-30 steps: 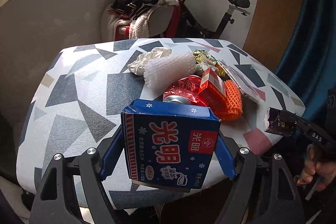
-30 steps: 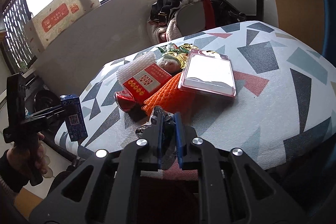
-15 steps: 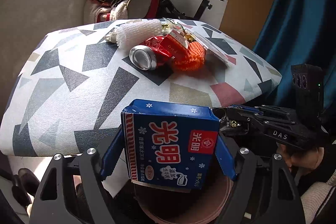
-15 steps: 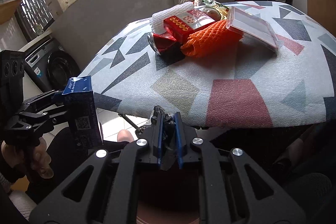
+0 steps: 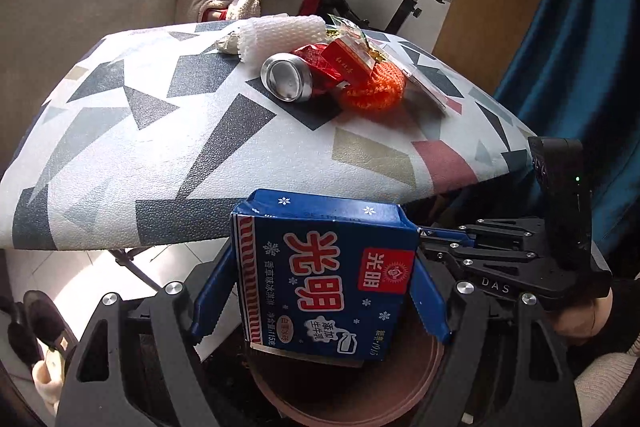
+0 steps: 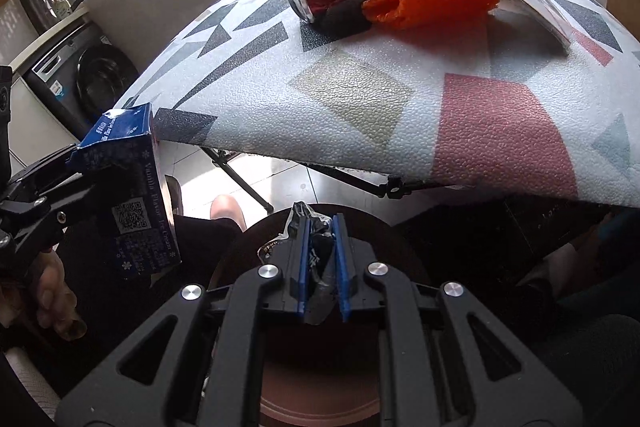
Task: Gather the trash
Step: 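Carry the milk carton with the left gripper down over the brown bin, then open the left gripper to drop the milk carton into the bin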
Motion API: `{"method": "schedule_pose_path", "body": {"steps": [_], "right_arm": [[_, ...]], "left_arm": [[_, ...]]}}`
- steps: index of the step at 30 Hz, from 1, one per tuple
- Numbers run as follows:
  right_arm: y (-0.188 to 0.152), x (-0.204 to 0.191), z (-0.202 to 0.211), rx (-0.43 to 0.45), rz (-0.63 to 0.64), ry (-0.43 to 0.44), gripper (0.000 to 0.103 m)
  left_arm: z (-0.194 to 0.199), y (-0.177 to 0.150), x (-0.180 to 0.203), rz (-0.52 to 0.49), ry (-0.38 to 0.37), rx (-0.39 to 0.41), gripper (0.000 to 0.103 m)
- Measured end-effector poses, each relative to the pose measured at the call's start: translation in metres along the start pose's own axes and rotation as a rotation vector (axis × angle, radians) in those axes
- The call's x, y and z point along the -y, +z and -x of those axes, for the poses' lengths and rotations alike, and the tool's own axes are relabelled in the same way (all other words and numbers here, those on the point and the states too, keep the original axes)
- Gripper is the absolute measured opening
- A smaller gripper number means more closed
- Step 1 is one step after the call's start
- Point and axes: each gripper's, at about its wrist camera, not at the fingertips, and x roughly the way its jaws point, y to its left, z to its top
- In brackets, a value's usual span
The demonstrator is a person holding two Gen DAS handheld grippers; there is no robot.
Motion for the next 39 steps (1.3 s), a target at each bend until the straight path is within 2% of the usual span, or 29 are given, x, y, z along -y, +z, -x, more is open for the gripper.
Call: {"method": "schedule_pose_path", "body": {"steps": [3, 8, 9, 10, 12, 14, 16, 17, 22, 25, 29, 37, 39], "right_arm": [[0.002, -0.001, -0.003, -0.013, 0.004, -0.012, 0.016], [0.001, -0.001, -0.004, -0.018, 0.010, -0.033, 0.025], [0.001, 0.000, -0.003, -0.018, 0.008, -0.039, 0.031], [0.001, 0.000, -0.003, -0.018, 0.007, -0.045, 0.045], [0.002, 0.000, 0.000, -0.002, 0.005, -0.056, 0.061], [0.003, 0.001, 0.007, 0.031, 0.004, -0.067, 0.072], [0.004, 0.003, 0.016, 0.077, -0.005, -0.086, 0.093], [0.005, 0.005, 0.020, 0.106, -0.016, -0.106, 0.095], [0.007, 0.020, 0.040, 0.210, -0.081, -0.177, 0.097], [0.009, 0.026, 0.045, 0.244, -0.098, -0.219, 0.097], [0.010, 0.031, 0.048, 0.261, -0.116, -0.254, 0.097], [0.009, 0.039, 0.047, 0.263, -0.157, -0.250, 0.097], [0.008, 0.041, 0.047, 0.259, -0.171, -0.253, 0.097]], "left_arm": [[-0.002, -0.001, 0.003, -0.020, -0.002, -0.005, 0.077], [-0.004, -0.001, 0.002, -0.010, -0.007, -0.006, 0.077], [-0.004, -0.001, 0.001, -0.002, -0.010, -0.006, 0.077], [-0.004, -0.001, -0.001, 0.005, -0.011, -0.006, 0.077], [-0.004, -0.001, -0.003, 0.015, -0.014, -0.006, 0.077], [-0.004, -0.002, -0.004, 0.021, -0.014, -0.006, 0.077], [-0.004, -0.002, -0.005, 0.025, -0.014, -0.007, 0.077], [-0.004, -0.002, -0.005, 0.026, -0.014, -0.008, 0.077], [-0.006, -0.002, -0.004, 0.023, -0.013, -0.018, 0.077], [-0.008, -0.002, -0.003, 0.017, -0.012, -0.024, 0.077], [-0.011, -0.002, -0.001, 0.013, -0.013, -0.036, 0.077], [-0.014, -0.002, 0.000, 0.007, -0.015, -0.045, 0.079], [-0.013, -0.002, -0.001, 0.014, -0.023, -0.036, 0.090]]}}
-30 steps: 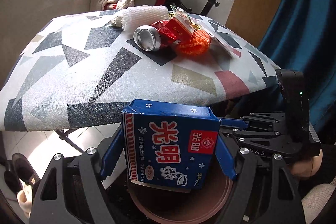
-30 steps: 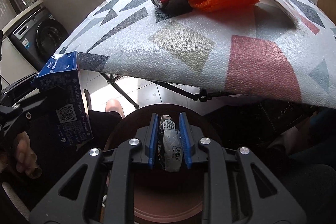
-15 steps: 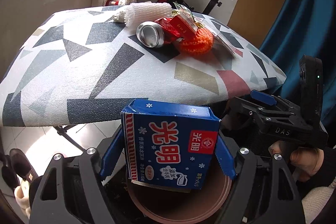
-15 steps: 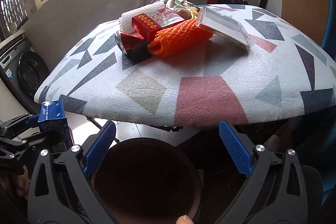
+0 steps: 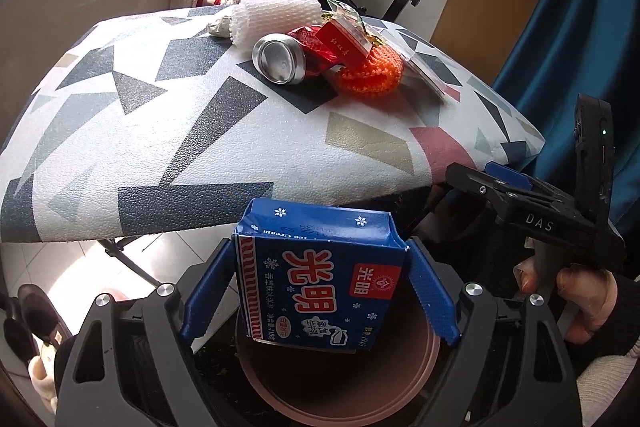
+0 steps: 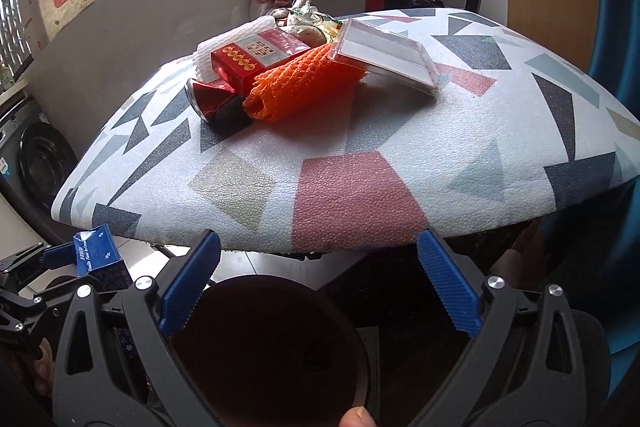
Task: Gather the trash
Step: 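Open the left gripper to drop the milk carton into the bin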
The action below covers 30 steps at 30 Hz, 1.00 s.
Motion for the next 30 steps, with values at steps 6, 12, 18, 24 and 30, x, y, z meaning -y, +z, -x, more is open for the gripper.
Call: {"method": "schedule_pose_path", "body": {"steps": [6, 12, 18, 24, 30], "right_arm": [[0.000, 0.005, -0.001, -0.004, -0.026, 0.002, 0.097], [-0.001, 0.005, -0.002, -0.005, -0.028, 0.003, 0.097], [-0.001, 0.005, -0.002, -0.004, -0.029, 0.007, 0.097], [-0.001, 0.005, -0.004, -0.002, -0.030, 0.001, 0.097], [0.000, 0.006, -0.004, -0.004, -0.039, -0.006, 0.097]], "left_arm": [[0.005, 0.000, -0.006, 0.041, 0.007, 0.023, 0.096], [0.008, 0.001, -0.019, 0.118, 0.034, 0.043, 0.097], [0.010, 0.000, -0.033, 0.190, 0.027, 0.053, 0.097], [0.012, -0.001, -0.039, 0.220, 0.030, 0.059, 0.097], [0.014, 0.001, -0.038, 0.213, 0.070, 0.072, 0.097]]}}
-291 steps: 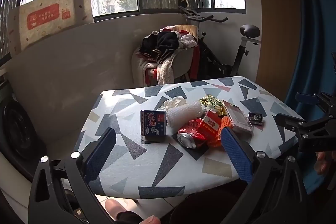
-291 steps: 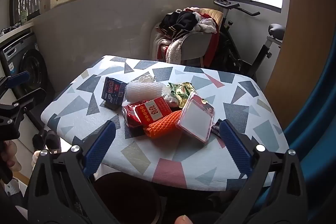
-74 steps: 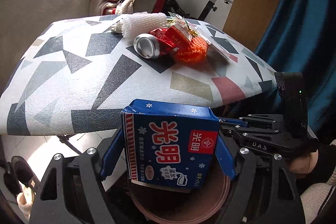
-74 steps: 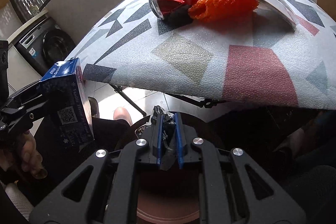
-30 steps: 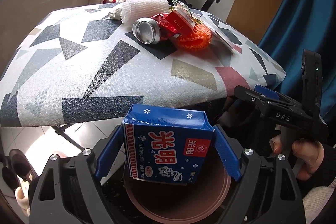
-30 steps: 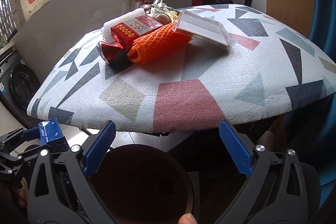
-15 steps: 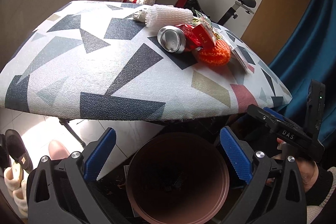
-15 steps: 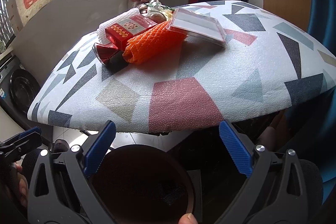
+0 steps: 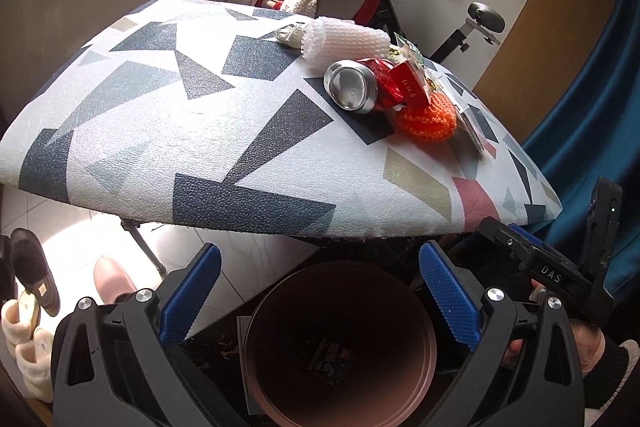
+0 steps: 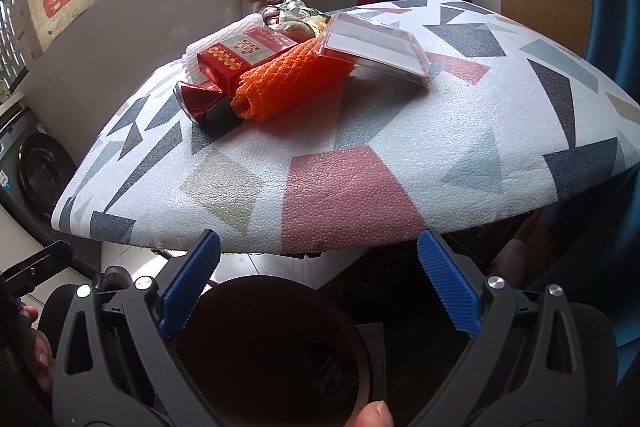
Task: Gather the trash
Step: 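Open the left gripper to drop the milk carton into the bin, then grasp the red cigarette box with the left gripper while the right gripper grasps the orange foam net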
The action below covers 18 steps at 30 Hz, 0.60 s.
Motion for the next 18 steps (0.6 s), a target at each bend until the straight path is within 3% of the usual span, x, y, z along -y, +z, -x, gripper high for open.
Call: {"method": "schedule_pose_path", "body": {"steps": [3, 5, 9, 12, 14, 17, 18], "right_arm": [[0.003, 0.002, 0.005, 0.027, -0.008, -0.031, 0.097], [0.007, 0.004, 0.007, 0.032, -0.017, -0.012, 0.097], [0.022, 0.009, 0.005, 0.032, -0.011, -0.002, 0.097], [0.039, 0.007, -0.006, -0.039, 0.008, 0.112, 0.097], [0.052, 0.004, -0.010, -0.030, 0.016, 0.070, 0.097], [0.074, 0.002, -0.022, -0.013, 0.000, 0.106, 0.097], [0.082, 0.003, -0.027, -0.013, -0.017, 0.134, 0.093]], "left_arm": [[0.000, 0.004, -0.001, -0.004, 0.022, 0.006, 0.097], [0.003, 0.007, -0.003, 0.008, 0.001, 0.029, 0.097], [0.005, 0.021, -0.004, -0.013, 0.045, 0.060, 0.097], [0.006, 0.038, -0.005, -0.038, 0.069, 0.093, 0.097], [0.005, 0.051, -0.007, -0.044, 0.061, 0.090, 0.097], [0.004, 0.065, -0.009, -0.056, 0.067, 0.099, 0.097], [0.003, 0.069, -0.008, -0.071, 0.090, 0.101, 0.097]]}}
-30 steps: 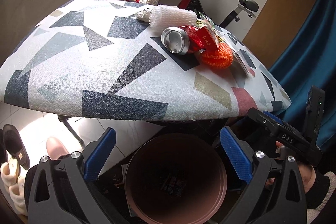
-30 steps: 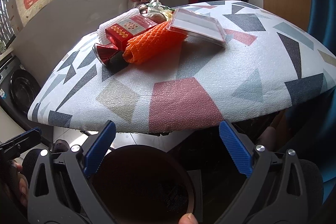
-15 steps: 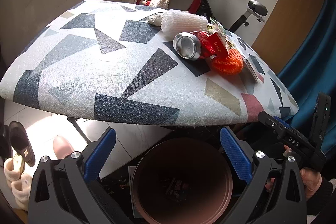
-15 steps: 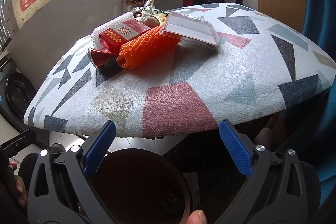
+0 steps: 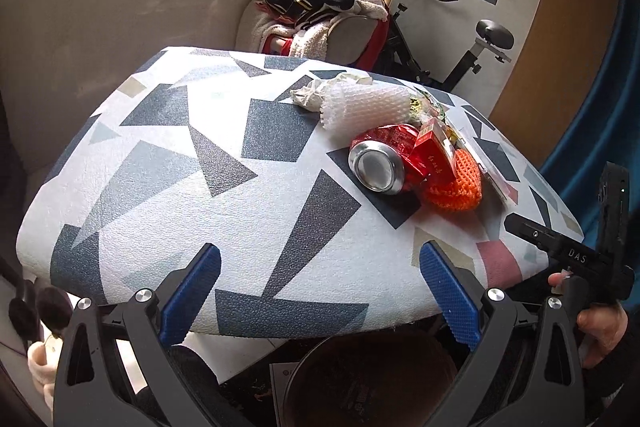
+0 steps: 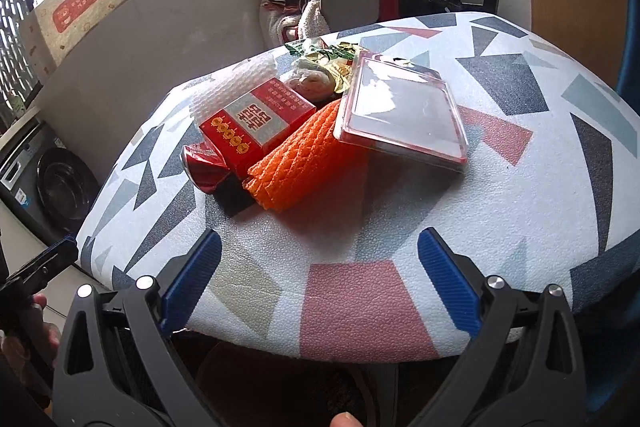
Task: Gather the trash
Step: 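Grasp the red cigarette box with the left gripper while the right gripper grasps the orange foam net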
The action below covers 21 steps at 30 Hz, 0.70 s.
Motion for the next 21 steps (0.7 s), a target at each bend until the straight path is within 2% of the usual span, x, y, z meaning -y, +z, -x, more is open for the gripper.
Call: {"method": "schedule_pose_path", "body": {"steps": [1, 3, 6, 8, 10, 11, 12, 13, 15, 17, 21], "right_arm": [[0.008, 0.001, -0.007, -0.007, -0.020, 0.037, 0.082], [0.020, 0.004, -0.020, -0.022, -0.077, 0.055, 0.076], [0.033, 0.010, -0.036, -0.025, -0.173, 0.086, 0.065], [0.038, 0.013, -0.047, -0.036, -0.225, 0.102, 0.061], [0.039, 0.015, -0.054, -0.043, -0.247, 0.100, 0.048], [0.040, 0.015, -0.057, -0.046, -0.247, 0.091, 0.042], [0.039, 0.015, -0.058, -0.047, -0.244, 0.085, 0.031], [0.038, 0.015, -0.059, -0.046, -0.242, 0.084, 0.026], [0.034, 0.015, -0.061, -0.050, -0.222, 0.071, 0.023], [0.029, 0.017, -0.062, -0.052, -0.201, 0.058, 0.021], [0.024, 0.022, -0.062, -0.052, -0.204, 0.061, 0.020]], "left_arm": [[-0.002, 0.003, 0.001, -0.012, 0.026, -0.001, 0.097], [-0.004, 0.005, 0.000, -0.018, 0.068, 0.006, 0.097], [-0.011, 0.005, -0.002, 0.006, 0.050, -0.004, 0.097], [-0.015, 0.006, -0.002, 0.019, 0.025, -0.013, 0.097], [-0.018, 0.010, -0.001, 0.043, -0.036, -0.016, 0.096], [-0.020, 0.015, 0.000, 0.053, -0.089, -0.015, 0.089], [-0.022, 0.020, 0.003, 0.054, -0.121, -0.017, 0.081], [-0.024, 0.025, 0.006, 0.050, -0.139, -0.021, 0.077], [-0.032, 0.038, 0.015, 0.044, -0.185, -0.032, 0.064], [-0.046, 0.051, 0.022, 0.060, -0.255, -0.061, 0.058], [-0.076, 0.073, 0.037, 0.096, -0.337, -0.133, 0.054]]}}
